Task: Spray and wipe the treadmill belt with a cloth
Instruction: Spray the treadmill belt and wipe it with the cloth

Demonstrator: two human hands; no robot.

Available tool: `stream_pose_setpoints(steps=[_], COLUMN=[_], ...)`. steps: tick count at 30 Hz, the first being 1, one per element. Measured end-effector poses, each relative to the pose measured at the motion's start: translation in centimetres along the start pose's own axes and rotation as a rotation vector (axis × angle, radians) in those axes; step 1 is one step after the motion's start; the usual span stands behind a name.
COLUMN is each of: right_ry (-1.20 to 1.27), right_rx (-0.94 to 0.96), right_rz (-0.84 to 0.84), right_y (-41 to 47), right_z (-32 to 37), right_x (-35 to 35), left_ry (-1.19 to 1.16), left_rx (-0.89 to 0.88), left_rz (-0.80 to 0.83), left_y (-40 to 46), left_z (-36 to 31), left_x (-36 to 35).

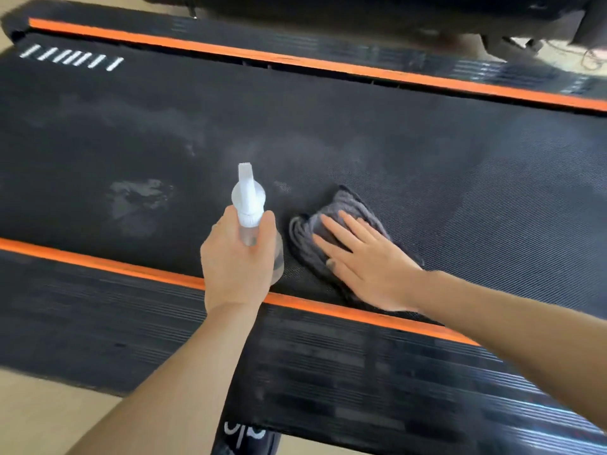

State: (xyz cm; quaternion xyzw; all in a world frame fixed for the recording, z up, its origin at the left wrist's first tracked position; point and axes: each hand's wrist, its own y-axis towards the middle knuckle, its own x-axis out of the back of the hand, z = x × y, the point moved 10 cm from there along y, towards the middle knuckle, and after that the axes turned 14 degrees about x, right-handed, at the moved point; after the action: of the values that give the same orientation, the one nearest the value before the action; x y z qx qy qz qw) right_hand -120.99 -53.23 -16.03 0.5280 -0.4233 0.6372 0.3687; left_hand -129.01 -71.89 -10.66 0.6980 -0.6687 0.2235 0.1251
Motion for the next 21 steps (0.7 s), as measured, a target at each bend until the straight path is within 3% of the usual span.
stream_pose_setpoints(steps=[5,7,10,13,15,19,21], right_ry=[-0.074,-0.091,-0.04,0.071,0.05,-0.118,-0.049], right_rx=[0.176,0.05,-0.308,-0.449,-0.359,0.141,0.142], right_rz=[0.091,0.08,0.015,0.001,-0.019,0.058,0.094], right_y=[-0.7,2.6,6.1,7.7,7.0,0.7,-2.8], right_z=[-1.7,-6.8,-15.5,-16.2,-13.2,-0.9,1.2], right_x=[-0.2,0.1,1.5,1.5,1.2,-1.0,-1.1], left_ry=[0.032,0.037,0.019,0.032,0.041,0.053,0.048], left_rx=[-0.033,-0.047,-0.046,-0.051,-0.045,-0.026,-0.022], left_rz=[0.001,-0.021,-0.018,-0.026,-0.025,-0.011,-0.003], left_y=[-0.1,0.0,0.0,0.1,0.0,0.0,0.0], left_z=[-0.1,-0.1,0.0,-0.1,-0.1,0.0,0.0], left_x=[-0.5,-0.3,-0.3,-0.3,-0.3,-0.4,-0.4])
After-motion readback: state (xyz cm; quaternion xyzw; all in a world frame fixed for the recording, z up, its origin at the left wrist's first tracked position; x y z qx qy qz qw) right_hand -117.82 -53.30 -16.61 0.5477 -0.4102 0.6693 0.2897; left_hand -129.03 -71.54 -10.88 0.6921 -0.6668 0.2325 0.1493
